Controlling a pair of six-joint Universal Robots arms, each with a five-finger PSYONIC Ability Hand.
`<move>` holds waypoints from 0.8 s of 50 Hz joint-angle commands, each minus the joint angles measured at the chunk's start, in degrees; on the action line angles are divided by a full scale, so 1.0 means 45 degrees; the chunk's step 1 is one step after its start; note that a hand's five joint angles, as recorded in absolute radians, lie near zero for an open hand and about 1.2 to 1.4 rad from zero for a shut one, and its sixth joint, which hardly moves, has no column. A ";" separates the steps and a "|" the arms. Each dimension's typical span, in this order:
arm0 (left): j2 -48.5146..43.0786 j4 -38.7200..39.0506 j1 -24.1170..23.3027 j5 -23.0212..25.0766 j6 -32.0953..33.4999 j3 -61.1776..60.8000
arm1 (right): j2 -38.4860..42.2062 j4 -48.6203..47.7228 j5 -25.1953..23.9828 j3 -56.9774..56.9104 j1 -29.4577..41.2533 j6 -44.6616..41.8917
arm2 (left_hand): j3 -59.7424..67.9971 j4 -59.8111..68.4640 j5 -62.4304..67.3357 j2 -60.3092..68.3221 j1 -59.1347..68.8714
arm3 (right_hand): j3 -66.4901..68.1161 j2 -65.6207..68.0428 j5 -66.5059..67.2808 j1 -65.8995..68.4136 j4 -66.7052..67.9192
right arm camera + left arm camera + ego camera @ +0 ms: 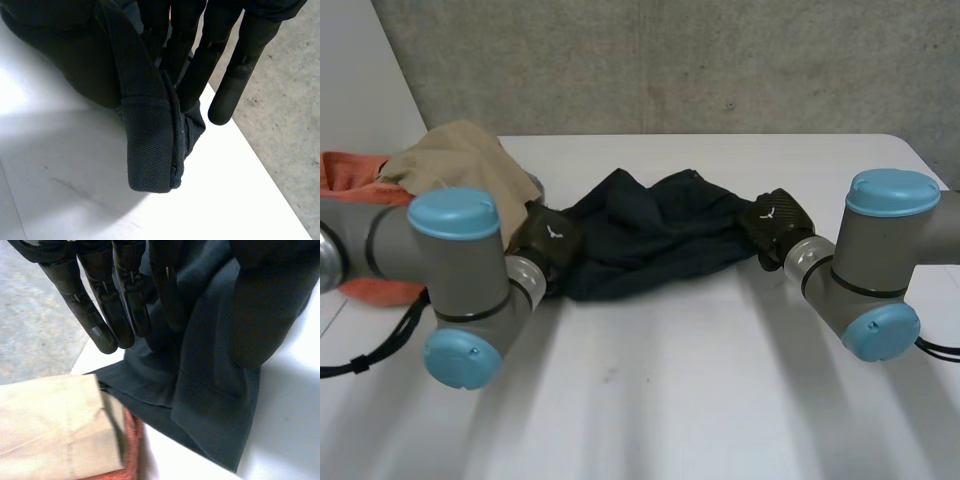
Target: Fold the laundry.
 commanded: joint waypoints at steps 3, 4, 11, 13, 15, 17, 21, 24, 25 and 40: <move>-0.1362 -0.0138 -0.0082 -0.0044 0.0499 0.1127 | -0.0200 0.0034 0.0219 0.0215 0.0011 0.0366 | 0.5487 0.5553 0.5643 0.5547 0.5470 | 0.2639 0.2726 0.3321 0.3599 0.2559; -0.1422 -0.0138 -0.0082 -0.0064 0.0518 0.1245 | -0.0239 0.0034 0.0238 0.0215 0.0011 0.0385 | 0.7700 0.7766 0.7856 0.7760 0.7683 | 0.2639 0.2726 0.3321 0.3599 0.2559; -0.0333 -0.1054 -0.0257 -0.0143 0.0168 0.1169 | -0.1389 0.1048 0.0746 0.0683 0.0031 0.0366 | 0.8765 0.8831 0.8921 0.8825 0.8747 | 0.2639 0.2726 0.3321 0.3599 0.2559; 0.0931 -0.1444 -0.0452 0.0110 -0.0337 0.0702 | -0.2362 0.1845 0.0921 0.0743 -0.0047 0.0366 | 0.8765 0.8831 0.8921 0.8825 0.8747 | 0.2639 0.2726 0.3321 0.3599 0.2559; 0.1989 -0.1544 -0.0492 0.0287 -0.0924 0.0369 | -0.3146 0.2376 0.1000 0.0704 -0.0203 0.0346 | 0.8765 0.8831 0.8921 0.8825 0.8747 | 0.2639 0.2726 0.3321 0.3599 0.2559; 0.3625 -0.1544 -0.0512 0.0424 -0.2090 0.0057 | -0.4275 0.2999 0.0942 0.0452 -0.0553 0.0405 | 0.8765 0.8831 0.8921 0.8825 0.8747 | 0.2639 0.2726 0.3321 0.3599 0.2559; 0.5428 -0.1564 -0.0512 0.0638 -0.3967 -0.0004 | -0.5375 0.3160 0.0456 -0.0270 -0.0925 0.0813 | 0.8765 0.8831 0.8921 0.8825 0.8747 | 0.2639 0.2726 0.3321 0.3599 0.2559; 0.5452 -0.1642 -0.0492 0.0659 -0.4675 0.0190 | -0.5221 0.2848 -0.0111 -0.0915 -0.0907 0.1224 | 0.8765 0.8831 0.8921 0.8825 0.8747 | 0.2639 0.2726 0.3321 0.3599 0.2559; 0.5239 -0.1700 -0.0395 0.0659 -0.4967 0.0462 | -0.4737 0.2576 -0.0461 -0.1304 -0.0907 0.1457 | 0.8765 0.8831 0.8921 0.8825 0.8747 | 0.2639 0.2726 0.3321 0.3599 0.2559; -0.0579 -0.3575 0.0210 -0.1075 -0.5048 0.4190 | 0.2081 -0.1345 0.0039 -0.5055 -0.0302 0.1419 | 0.8029 0.8095 0.8185 0.8089 0.8011 | -0.6315 -0.6228 -0.5633 -0.5355 -0.6394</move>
